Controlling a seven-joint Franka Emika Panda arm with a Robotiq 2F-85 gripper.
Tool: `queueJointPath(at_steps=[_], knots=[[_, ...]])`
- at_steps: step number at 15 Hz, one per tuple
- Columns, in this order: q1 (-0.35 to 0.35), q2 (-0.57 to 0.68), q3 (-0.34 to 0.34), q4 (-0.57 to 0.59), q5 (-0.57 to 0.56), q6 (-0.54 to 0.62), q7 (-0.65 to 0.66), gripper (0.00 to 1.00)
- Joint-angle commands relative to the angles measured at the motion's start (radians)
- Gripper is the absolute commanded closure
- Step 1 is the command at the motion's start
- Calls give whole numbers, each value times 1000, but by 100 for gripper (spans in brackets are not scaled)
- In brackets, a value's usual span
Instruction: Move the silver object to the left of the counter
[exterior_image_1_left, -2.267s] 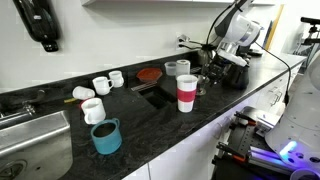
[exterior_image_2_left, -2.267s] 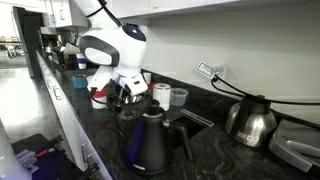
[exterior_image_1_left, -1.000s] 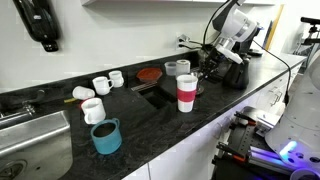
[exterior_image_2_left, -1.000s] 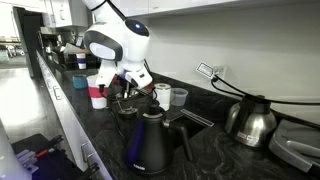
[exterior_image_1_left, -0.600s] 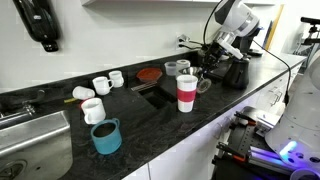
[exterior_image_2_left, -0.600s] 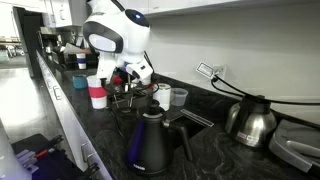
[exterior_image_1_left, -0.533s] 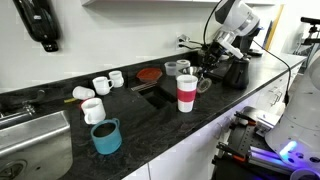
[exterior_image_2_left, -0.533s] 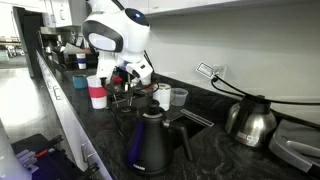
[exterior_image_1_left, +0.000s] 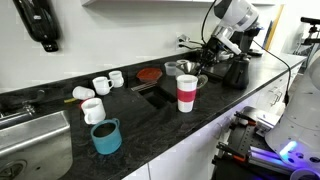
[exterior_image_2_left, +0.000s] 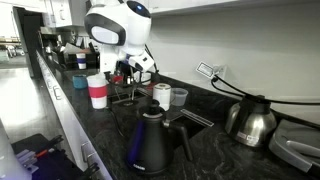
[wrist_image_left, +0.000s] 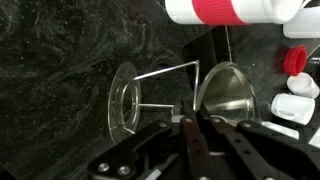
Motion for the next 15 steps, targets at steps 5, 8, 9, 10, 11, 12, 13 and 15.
queueJointPath(at_steps=[5, 8, 9, 10, 11, 12, 13, 15], knots=[[48, -65, 71, 129, -123, -63, 26, 98], [79, -76, 82, 165, -136, -69, 22, 98], [91, -78, 84, 175, -133, -76, 19, 98], [104, -83, 89, 184, -132, -82, 11, 98], [115, -88, 95, 192, -134, -87, 6, 98], [132, -97, 102, 200, -134, -93, -4, 98], [147, -106, 111, 208, -132, -98, -11, 98], [185, -125, 130, 225, -124, -109, -26, 98]])
